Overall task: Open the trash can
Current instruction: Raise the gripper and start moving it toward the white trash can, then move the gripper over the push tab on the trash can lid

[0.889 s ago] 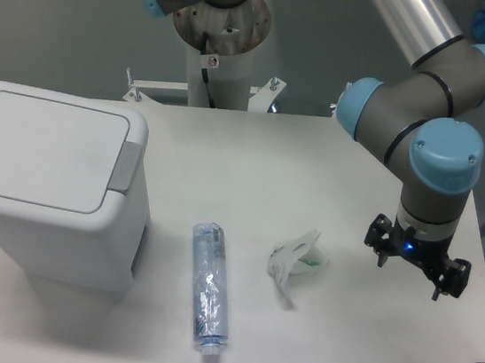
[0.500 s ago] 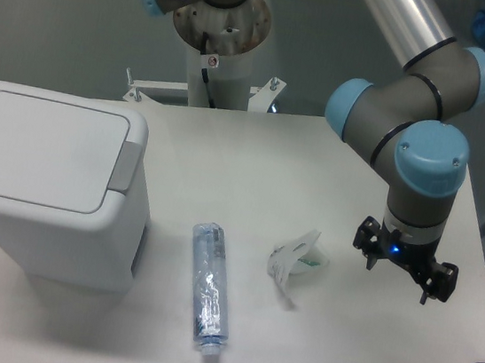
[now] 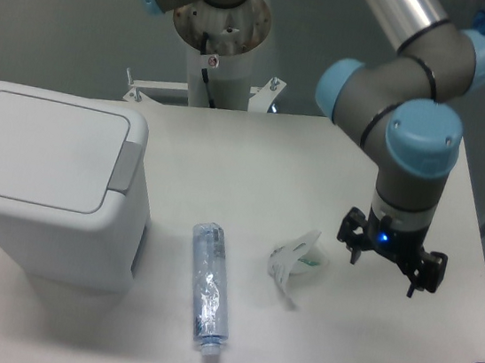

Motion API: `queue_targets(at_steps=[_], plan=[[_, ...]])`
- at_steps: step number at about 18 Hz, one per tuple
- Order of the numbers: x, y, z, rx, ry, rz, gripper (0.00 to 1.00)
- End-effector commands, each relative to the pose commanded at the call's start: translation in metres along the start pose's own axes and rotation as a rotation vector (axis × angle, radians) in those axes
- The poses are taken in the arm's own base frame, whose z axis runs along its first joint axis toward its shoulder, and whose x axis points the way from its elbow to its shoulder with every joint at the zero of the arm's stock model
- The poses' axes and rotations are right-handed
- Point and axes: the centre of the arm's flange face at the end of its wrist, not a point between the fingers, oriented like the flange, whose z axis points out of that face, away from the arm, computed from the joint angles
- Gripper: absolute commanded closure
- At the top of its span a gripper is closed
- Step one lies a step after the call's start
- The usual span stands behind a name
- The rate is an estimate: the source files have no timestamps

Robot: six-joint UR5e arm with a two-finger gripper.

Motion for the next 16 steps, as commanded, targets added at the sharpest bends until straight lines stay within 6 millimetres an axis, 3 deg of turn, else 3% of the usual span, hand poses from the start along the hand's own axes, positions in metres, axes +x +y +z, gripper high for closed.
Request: queue_targets(at_steps=[6,10,13,16], plan=[[0.069,-0.055,-0.057,0.189,0.08,-0.172,0.0],[0.108,-0.075,-0.087,0.285,0.148,-0.252,0.0],[0.137,-0.078,-0.1,0.329,0.206,-0.282,0.0],[0.174,-0.077,-0.093,0.323,0.259,-0.259,0.0]])
